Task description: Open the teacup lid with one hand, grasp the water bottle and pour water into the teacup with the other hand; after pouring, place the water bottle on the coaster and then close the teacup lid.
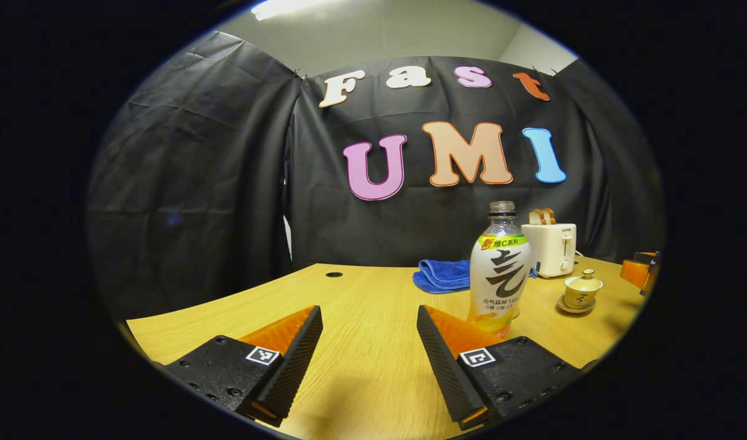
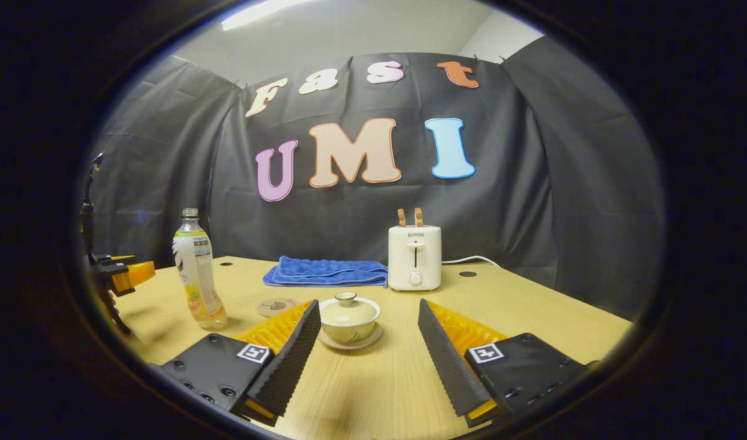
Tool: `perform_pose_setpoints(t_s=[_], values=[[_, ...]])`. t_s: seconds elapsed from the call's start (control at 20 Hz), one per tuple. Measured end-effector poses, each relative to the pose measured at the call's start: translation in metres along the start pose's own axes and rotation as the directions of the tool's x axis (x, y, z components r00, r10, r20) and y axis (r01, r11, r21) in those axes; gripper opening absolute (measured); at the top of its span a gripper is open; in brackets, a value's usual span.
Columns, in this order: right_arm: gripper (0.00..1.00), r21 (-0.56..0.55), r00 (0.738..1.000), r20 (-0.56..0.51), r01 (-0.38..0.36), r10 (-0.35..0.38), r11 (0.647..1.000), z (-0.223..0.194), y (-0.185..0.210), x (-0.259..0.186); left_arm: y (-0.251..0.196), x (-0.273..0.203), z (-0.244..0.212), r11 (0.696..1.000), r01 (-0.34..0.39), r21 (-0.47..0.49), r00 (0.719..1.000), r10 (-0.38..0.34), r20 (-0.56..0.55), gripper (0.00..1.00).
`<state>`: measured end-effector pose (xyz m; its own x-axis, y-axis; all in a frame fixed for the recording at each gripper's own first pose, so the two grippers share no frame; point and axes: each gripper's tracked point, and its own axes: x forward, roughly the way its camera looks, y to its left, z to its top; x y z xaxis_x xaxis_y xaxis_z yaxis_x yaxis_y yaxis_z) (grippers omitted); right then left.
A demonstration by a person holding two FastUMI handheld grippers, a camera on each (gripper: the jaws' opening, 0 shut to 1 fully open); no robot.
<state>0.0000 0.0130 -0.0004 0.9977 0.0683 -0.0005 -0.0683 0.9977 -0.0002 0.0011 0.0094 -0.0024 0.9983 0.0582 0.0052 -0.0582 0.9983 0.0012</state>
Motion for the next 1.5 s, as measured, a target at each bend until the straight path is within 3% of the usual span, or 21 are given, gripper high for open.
perform_pose_setpoints(t_s=[0.2,0.25,0.3,0.75,1.0,1.5], values=[[0.99,0.0,1.0,0.0,0.0,0.0,1.0,0.0,-0.001,0.0,-0.008,0.0,0.0,0.999,0.04,-0.002,0.999,-0.04,0.003,0.91],[0.98,0.0,1.0,0.0,0.0,0.0,1.0,0.0,0.0,0.0,-0.008,0.001,0.0,0.999,0.042,-0.003,0.999,-0.042,0.001,0.87],[0.98,0.0,1.0,0.001,0.0,0.0,1.0,0.0,0.0,0.0,-0.008,0.001,0.0,0.999,0.042,-0.004,0.999,-0.042,0.001,0.91],[1.0,0.0,1.0,-0.002,-0.004,0.004,1.0,-0.001,0.0,0.0,-0.007,0.001,0.001,0.999,0.04,-0.003,0.999,-0.04,0.002,0.91],[1.0,0.001,0.997,-0.01,-0.079,0.079,0.997,-0.001,0.014,0.003,-0.007,0.002,0.0,0.999,0.039,-0.001,0.999,-0.039,0.003,0.91],[1.0,0.001,0.991,-0.017,-0.129,0.129,0.992,-0.003,0.03,0.032,-0.007,0.002,0.0,0.999,0.038,-0.001,0.999,-0.038,0.003,0.91]])
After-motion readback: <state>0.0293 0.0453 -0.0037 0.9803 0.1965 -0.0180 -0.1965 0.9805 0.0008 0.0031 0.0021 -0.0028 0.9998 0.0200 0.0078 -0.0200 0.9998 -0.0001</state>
